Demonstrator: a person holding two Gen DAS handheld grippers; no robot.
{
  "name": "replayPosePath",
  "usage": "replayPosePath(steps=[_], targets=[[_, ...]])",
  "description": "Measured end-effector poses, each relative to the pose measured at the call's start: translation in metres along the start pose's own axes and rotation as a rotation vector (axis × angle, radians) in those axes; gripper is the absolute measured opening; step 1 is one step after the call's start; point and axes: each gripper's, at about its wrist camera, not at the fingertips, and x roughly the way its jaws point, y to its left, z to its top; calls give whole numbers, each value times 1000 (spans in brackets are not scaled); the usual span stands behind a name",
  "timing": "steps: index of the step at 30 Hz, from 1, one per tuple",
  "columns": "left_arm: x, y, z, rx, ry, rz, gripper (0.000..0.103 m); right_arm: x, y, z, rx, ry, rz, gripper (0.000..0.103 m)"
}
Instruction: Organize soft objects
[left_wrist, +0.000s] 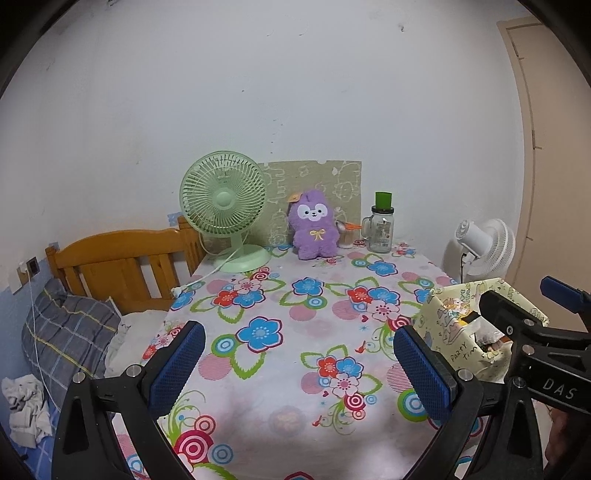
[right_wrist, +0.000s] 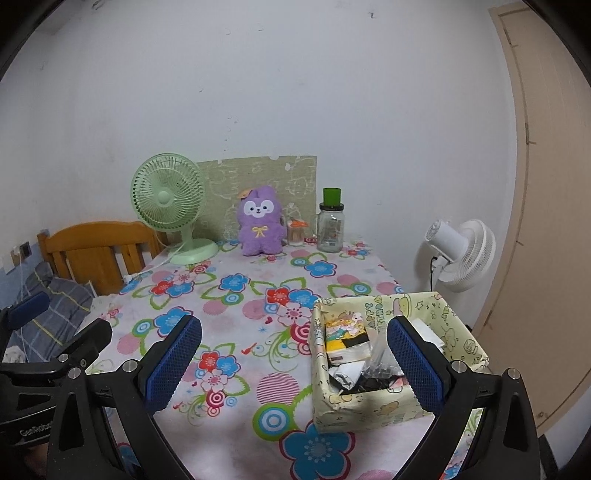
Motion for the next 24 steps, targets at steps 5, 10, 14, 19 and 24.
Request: replayPosePath(steps=[5, 10, 14, 19, 24], targets=[[-1, -4, 0, 4, -2, -3, 103, -1, -3, 0, 8, 0, -4, 102], [-1, -5, 1, 6, -6, -3, 103, -2, -4, 0, 11, -2, -1, 102], [-2, -5, 2, 8, -8, -3, 103, -1, -5, 1, 9, -4, -5, 102], [-3, -6, 3, 11, -9, -5, 103, -2, -5, 2, 9, -1, -5, 102], [-2, -6, 4, 10, -12, -8, 103, -2, -6, 2, 11, -5, -7, 102]])
